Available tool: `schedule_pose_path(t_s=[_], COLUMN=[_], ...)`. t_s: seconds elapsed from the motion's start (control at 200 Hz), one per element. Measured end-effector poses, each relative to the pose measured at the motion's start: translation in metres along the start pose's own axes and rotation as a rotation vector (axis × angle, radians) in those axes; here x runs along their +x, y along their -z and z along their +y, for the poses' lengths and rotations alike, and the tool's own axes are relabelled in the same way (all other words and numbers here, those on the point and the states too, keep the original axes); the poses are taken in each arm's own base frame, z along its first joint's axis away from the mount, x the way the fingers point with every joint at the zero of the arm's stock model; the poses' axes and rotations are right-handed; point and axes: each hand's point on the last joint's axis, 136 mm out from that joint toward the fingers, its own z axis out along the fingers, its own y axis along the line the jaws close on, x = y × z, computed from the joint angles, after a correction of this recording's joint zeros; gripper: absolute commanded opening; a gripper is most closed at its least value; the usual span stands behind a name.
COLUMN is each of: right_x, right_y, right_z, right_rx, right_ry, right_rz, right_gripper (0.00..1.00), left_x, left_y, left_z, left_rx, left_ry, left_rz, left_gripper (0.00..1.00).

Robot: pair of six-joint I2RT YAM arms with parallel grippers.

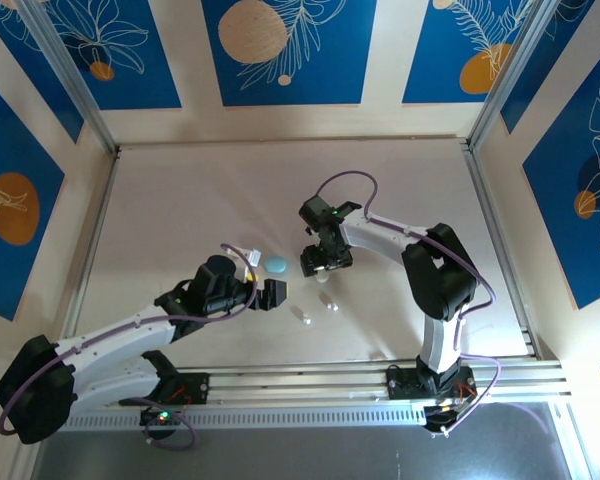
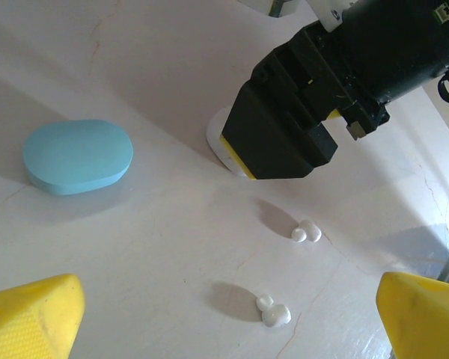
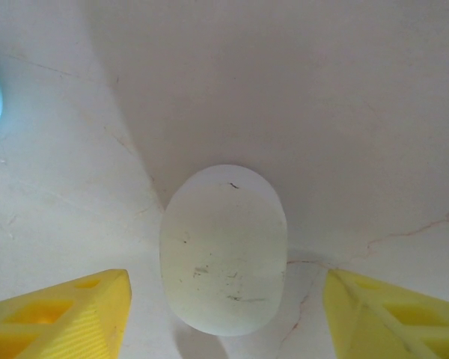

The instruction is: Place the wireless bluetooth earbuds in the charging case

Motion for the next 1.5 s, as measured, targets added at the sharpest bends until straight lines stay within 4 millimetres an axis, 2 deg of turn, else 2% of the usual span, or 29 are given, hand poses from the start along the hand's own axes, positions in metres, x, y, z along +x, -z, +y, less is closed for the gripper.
schedule_pose_path(t_s=[0.27,0.395,0.745,1.035,1.501], right_x=[-0.002,-0.006,-0.011,-0.007,-0.006], right_y=[0.000,0.002,0.005,-0.009,-0.011], right_z=[0.003,0.002,0.000,-0.002,0.000], right_rx=[0.010,0.026,0.041,0.055,0.056], right_ry=[-0.005,-0.012,-0.024,-0.023,-0.019], right_rz=[-0.016,-0.032,-0.050,-0.014,-0.009], right_gripper=[0.68,0.63,0.60,0.60,0.48], left_x=[-0.001,-0.001,-0.002,-0.001,-0.002], left_y=[-0.001,-0.001,-0.001,-0.002,-0.002], left_z=[0.006,0.007,0.009,0.010,0.011], left_rx=[-0.016,-0.019,-0.023,-0.028,-0.031], left_ry=[0.028,0.031,0.034,0.036,0.038], left_rz=[0.001,-0.001,-0.004,0.001,-0.001], left_gripper=[1.00,1.00,1.00,1.00,1.00])
